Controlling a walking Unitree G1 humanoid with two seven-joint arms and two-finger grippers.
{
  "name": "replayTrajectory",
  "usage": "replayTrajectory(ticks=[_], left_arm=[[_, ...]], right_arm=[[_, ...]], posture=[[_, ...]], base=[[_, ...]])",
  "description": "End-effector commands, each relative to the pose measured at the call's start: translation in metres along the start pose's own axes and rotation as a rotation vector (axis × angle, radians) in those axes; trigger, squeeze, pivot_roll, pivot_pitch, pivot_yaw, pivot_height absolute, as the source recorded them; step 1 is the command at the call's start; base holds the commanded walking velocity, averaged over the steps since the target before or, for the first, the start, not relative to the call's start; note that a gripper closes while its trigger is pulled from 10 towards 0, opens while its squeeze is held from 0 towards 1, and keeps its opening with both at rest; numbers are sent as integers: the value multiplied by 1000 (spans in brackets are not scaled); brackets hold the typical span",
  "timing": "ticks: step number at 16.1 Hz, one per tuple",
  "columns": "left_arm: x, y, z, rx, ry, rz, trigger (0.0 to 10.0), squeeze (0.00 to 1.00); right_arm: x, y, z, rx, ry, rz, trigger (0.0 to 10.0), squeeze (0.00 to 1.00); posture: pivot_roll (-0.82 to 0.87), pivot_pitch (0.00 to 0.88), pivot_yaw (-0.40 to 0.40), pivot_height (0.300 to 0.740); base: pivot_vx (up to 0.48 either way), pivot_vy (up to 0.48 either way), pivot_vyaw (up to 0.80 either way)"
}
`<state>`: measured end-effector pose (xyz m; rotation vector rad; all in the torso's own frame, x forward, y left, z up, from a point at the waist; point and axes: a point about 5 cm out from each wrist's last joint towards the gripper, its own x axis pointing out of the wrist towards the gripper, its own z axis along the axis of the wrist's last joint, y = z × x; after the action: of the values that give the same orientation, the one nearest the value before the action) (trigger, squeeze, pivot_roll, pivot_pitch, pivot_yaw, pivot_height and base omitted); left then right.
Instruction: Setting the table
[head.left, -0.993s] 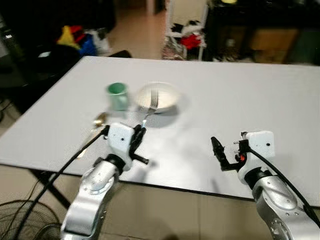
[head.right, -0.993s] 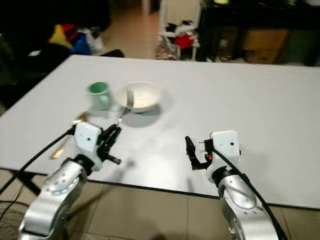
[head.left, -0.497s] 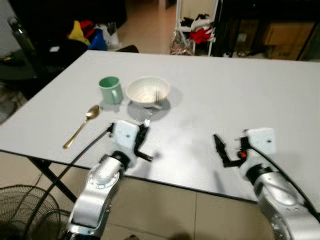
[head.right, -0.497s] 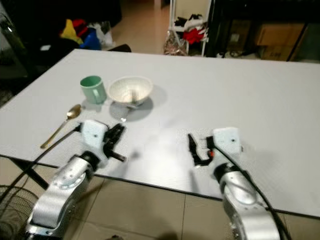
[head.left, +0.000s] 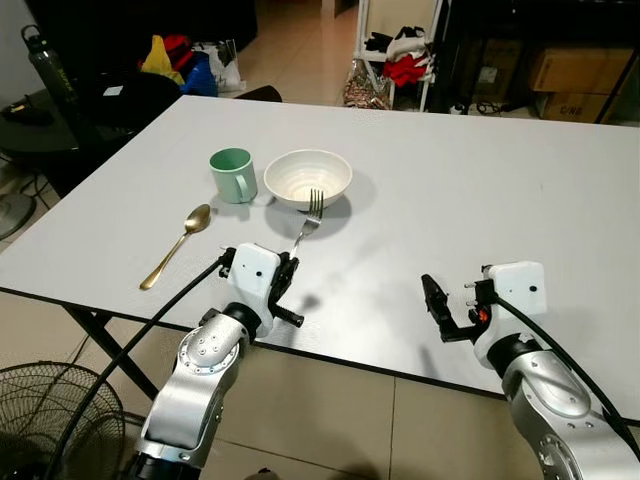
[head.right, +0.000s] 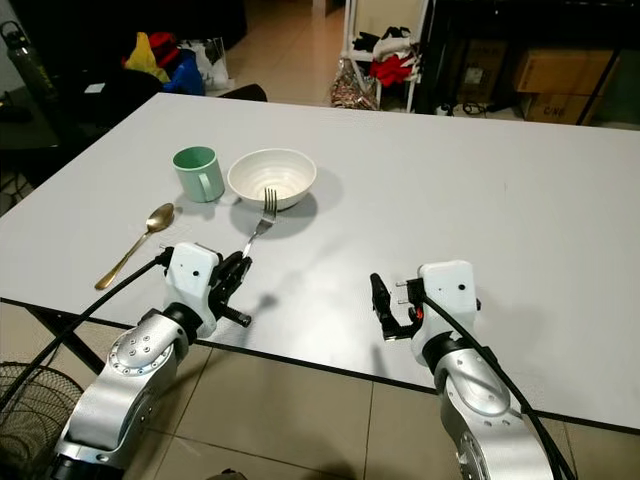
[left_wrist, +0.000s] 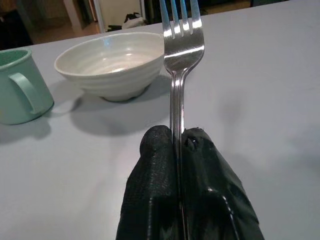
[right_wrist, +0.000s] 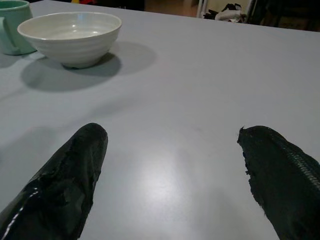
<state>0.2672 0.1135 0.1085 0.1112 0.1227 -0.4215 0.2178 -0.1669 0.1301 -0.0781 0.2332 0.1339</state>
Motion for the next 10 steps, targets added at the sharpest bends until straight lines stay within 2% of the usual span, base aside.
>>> replayTrajectory(ticks=[1, 7, 10], left_arm=[[3, -1, 2, 22, -9, -10, 10000, 0], [11, -6, 2, 30, -27, -43, 10000, 0], [9, -5, 1, 24, -28, -31, 10000, 0]], right_arm=[[-2, 0, 1, -11, -5, -4, 10000, 0], [-5, -1, -1, 0, -3, -40, 10000, 0], [-6, 1, 0, -6, 1, -21, 10000, 0]], posture=[[-29, 0, 101, 740], [-55, 0, 113, 740], [-47, 0, 101, 740]], base=[[0, 0, 0], [0, 0, 0], [0, 0, 0]])
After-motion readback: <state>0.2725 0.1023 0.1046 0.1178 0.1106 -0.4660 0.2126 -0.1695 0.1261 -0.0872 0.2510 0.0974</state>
